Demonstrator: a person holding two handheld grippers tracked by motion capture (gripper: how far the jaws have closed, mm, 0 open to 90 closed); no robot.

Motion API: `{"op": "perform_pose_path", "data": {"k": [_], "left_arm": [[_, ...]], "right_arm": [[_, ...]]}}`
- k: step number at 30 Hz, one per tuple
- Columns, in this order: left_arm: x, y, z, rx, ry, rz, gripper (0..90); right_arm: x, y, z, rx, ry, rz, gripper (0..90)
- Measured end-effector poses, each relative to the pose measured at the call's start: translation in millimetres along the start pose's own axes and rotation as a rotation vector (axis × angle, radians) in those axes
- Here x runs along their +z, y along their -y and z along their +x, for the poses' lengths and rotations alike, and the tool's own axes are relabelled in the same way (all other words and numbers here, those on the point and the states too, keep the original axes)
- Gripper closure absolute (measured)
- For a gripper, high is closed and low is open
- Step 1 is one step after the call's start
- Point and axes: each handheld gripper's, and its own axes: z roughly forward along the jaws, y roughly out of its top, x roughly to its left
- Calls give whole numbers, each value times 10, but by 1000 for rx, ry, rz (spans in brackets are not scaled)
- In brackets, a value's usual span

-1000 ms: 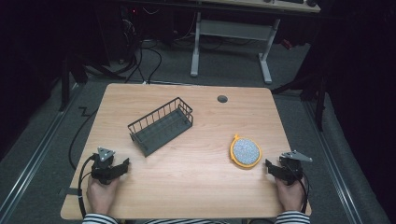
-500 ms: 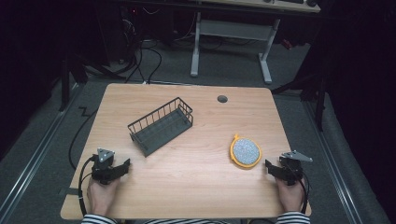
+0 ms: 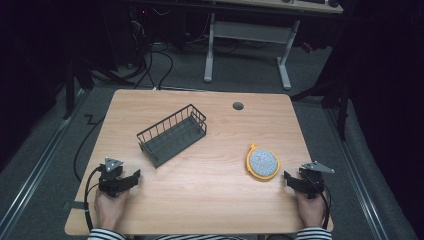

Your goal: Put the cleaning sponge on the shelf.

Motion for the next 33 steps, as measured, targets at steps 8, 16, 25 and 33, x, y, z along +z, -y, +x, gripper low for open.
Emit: {"op": "perform_pose_path", "data": {"k": [8, 16, 25, 33], "left_arm": [[-104, -80, -28, -1, 27, -17, 319], [-250, -277, -9, -18, 64, -61, 322], [-384, -526, 35, -22, 83, -88, 323], [-408, -784, 32, 6, 81, -84, 333]], "right_arm": [[-1, 1, 3, -2, 2, 1, 342], [-2, 1, 3, -2, 2, 1, 341], [-4, 2, 3, -2, 2, 3, 341], [-4, 2, 4, -2, 2, 3, 341]]}}
